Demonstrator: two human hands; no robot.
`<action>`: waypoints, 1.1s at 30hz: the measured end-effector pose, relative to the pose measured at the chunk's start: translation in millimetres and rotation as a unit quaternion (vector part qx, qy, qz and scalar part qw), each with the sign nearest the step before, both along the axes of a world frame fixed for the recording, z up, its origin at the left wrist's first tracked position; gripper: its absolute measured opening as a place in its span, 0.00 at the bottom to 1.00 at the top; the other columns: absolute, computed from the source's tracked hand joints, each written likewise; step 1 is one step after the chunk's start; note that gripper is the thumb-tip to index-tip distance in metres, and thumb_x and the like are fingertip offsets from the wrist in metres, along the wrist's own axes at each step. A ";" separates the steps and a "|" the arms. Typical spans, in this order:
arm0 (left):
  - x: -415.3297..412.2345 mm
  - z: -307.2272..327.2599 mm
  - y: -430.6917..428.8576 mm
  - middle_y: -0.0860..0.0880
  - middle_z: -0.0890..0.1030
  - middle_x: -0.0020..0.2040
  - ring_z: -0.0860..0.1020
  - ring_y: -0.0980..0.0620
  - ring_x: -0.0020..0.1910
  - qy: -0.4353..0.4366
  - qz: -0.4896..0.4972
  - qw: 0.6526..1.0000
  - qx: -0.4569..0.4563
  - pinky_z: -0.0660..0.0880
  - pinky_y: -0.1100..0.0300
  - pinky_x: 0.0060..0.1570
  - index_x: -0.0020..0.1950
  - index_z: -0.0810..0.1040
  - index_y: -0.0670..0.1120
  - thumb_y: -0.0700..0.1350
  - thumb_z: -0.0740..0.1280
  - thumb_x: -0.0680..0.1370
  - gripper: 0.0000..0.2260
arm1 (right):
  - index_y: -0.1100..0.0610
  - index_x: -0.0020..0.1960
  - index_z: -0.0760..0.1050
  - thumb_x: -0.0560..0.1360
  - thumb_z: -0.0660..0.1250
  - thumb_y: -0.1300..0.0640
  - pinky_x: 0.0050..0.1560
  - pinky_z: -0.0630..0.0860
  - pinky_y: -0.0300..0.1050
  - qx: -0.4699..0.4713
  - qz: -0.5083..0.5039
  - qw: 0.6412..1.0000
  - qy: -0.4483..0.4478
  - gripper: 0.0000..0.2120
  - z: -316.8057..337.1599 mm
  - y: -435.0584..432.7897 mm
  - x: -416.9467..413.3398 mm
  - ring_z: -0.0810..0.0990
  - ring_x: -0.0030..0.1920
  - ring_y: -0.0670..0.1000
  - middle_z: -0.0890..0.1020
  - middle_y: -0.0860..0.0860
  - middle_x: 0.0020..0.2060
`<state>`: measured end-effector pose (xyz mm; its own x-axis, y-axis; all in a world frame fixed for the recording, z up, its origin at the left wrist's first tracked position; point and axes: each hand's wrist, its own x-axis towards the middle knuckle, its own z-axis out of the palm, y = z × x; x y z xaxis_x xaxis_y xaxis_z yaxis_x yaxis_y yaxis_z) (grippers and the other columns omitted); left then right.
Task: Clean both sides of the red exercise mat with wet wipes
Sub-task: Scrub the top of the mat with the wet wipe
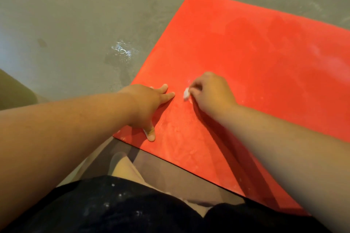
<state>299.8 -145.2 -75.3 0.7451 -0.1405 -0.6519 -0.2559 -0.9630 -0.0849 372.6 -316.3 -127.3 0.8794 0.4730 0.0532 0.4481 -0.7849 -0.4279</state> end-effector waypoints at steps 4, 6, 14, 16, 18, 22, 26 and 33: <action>0.5 -0.3 -0.3 0.56 0.39 0.78 0.55 0.50 0.77 -0.001 0.004 1.000 0.002 0.65 0.53 0.67 0.77 0.38 0.58 0.61 0.79 0.60 0.60 | 0.56 0.47 0.78 0.73 0.66 0.58 0.51 0.70 0.48 -0.015 -0.026 1.000 -0.007 0.04 -0.9 12.1 6.3 0.76 0.51 0.59 0.76 0.56 0.48; 0.6 -0.3 -0.1 0.56 0.39 0.78 0.54 0.50 0.77 -0.003 0.003 1.000 0.001 0.65 0.53 0.67 0.77 0.37 0.58 0.61 0.79 0.60 0.60 | 0.57 0.46 0.79 0.75 0.66 0.54 0.50 0.68 0.48 -0.005 0.032 0.999 -0.014 0.07 1.6 5.4 -20.0 0.75 0.50 0.58 0.76 0.55 0.45; -1.3 -0.3 -0.1 0.55 0.39 0.79 0.55 0.49 0.77 -0.005 0.000 1.000 -0.001 0.64 0.53 0.68 0.78 0.38 0.57 0.62 0.78 0.60 0.60 | 0.55 0.48 0.81 0.75 0.66 0.56 0.50 0.68 0.46 -0.032 0.007 0.999 0.003 0.06 4.4 2.2 1.3 0.76 0.52 0.58 0.77 0.56 0.48; -0.3 -0.2 0.1 0.56 0.39 0.78 0.55 0.50 0.77 -0.004 0.003 1.000 -0.002 0.65 0.52 0.68 0.77 0.38 0.58 0.62 0.79 0.60 0.61 | 0.55 0.49 0.81 0.74 0.65 0.59 0.49 0.69 0.47 -0.025 -0.027 0.999 0.004 0.07 4.1 6.7 8.3 0.76 0.51 0.59 0.76 0.56 0.48; 0.0 -0.7 0.5 0.56 0.39 0.78 0.54 0.49 0.77 -0.003 0.003 1.000 -0.001 0.66 0.52 0.68 0.77 0.37 0.58 0.62 0.78 0.60 0.61 | 0.55 0.48 0.80 0.74 0.64 0.60 0.50 0.69 0.48 -0.026 0.023 0.999 -0.013 0.07 2.1 0.8 -9.1 0.76 0.50 0.60 0.76 0.55 0.46; 1.1 -0.8 -0.3 0.55 0.39 0.78 0.55 0.49 0.77 -0.006 -0.003 1.000 -0.002 0.64 0.55 0.67 0.78 0.38 0.57 0.61 0.78 0.61 0.60 | 0.54 0.47 0.80 0.75 0.66 0.54 0.53 0.68 0.46 -0.028 0.112 0.993 -0.005 0.06 5.1 -15.7 -39.6 0.75 0.50 0.56 0.78 0.52 0.47; 1.2 -0.2 -0.6 0.55 0.39 0.78 0.55 0.49 0.77 0.006 0.007 1.000 0.002 0.64 0.53 0.68 0.78 0.38 0.57 0.61 0.78 0.60 0.60 | 0.53 0.55 0.80 0.75 0.66 0.58 0.53 0.69 0.43 -0.001 0.079 0.996 0.050 0.10 16.8 -9.4 -27.9 0.78 0.53 0.54 0.81 0.51 0.50; 17.5 11.8 -48.2 0.47 0.70 0.70 0.69 0.45 0.68 -0.087 0.025 0.989 -0.115 0.68 0.56 0.58 0.77 0.57 0.53 0.60 0.70 0.73 0.38 | 0.46 0.72 0.63 0.77 0.63 0.63 0.59 0.72 0.45 0.078 -0.049 0.965 0.244 0.27 57.4 -72.2 -58.5 0.79 0.55 0.50 0.77 0.47 0.63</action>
